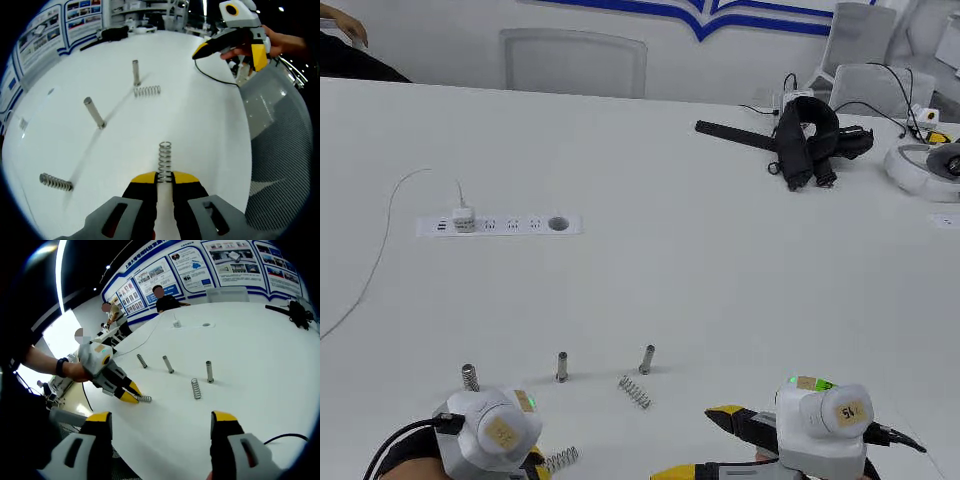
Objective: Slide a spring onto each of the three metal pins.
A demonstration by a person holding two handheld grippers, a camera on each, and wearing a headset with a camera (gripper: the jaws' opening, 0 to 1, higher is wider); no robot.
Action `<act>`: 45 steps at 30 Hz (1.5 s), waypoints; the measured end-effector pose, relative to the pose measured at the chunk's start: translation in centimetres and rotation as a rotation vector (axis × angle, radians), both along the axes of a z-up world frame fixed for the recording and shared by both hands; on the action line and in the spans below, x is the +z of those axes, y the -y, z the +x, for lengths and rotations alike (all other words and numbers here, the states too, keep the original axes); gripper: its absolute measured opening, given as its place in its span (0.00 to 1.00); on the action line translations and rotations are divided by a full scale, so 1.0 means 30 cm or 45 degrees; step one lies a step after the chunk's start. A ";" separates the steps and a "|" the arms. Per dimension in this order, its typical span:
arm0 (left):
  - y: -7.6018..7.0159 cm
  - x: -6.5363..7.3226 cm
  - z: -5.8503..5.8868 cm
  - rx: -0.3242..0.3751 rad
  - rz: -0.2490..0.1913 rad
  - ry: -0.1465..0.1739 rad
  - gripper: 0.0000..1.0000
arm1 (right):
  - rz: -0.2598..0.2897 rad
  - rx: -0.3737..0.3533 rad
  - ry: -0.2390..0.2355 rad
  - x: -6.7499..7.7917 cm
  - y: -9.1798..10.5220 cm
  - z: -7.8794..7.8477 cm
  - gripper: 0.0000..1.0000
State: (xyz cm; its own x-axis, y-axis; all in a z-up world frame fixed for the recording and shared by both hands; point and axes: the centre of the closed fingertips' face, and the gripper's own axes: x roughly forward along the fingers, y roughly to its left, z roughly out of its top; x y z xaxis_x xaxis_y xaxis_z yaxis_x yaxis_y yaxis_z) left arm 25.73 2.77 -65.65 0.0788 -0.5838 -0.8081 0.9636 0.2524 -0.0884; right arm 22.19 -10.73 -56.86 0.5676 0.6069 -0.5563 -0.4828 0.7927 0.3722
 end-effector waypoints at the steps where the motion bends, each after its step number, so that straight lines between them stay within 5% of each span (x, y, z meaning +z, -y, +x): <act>1: -0.006 0.002 -0.001 0.007 -0.002 -0.001 0.10 | 0.001 0.002 -0.001 -0.001 -0.003 -0.001 0.82; 14: -0.065 0.062 0.009 0.167 -0.098 -0.041 0.10 | 0.018 0.102 -0.003 0.003 -0.089 -0.006 0.77; 21: -0.093 0.076 -0.024 0.174 -0.110 -0.050 0.10 | 0.053 0.170 -0.007 -0.004 -0.172 -0.016 0.73; 34: -0.112 0.185 -0.076 0.187 -0.192 -0.012 0.10 | 0.117 0.322 -0.017 0.012 -0.303 -0.026 0.65; 45: -0.064 0.291 -0.034 0.162 -0.262 0.060 0.10 | 0.133 0.438 0.026 0.079 -0.335 0.032 0.53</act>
State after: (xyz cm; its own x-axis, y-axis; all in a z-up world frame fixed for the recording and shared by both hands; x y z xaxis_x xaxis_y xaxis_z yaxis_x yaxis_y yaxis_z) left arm 24.71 4.69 -56.92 0.1970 -0.7188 -0.6667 0.9296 0.3531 -0.1060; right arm 23.14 -0.70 -54.49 0.3307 0.8173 -0.4720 -0.7228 0.5409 0.4302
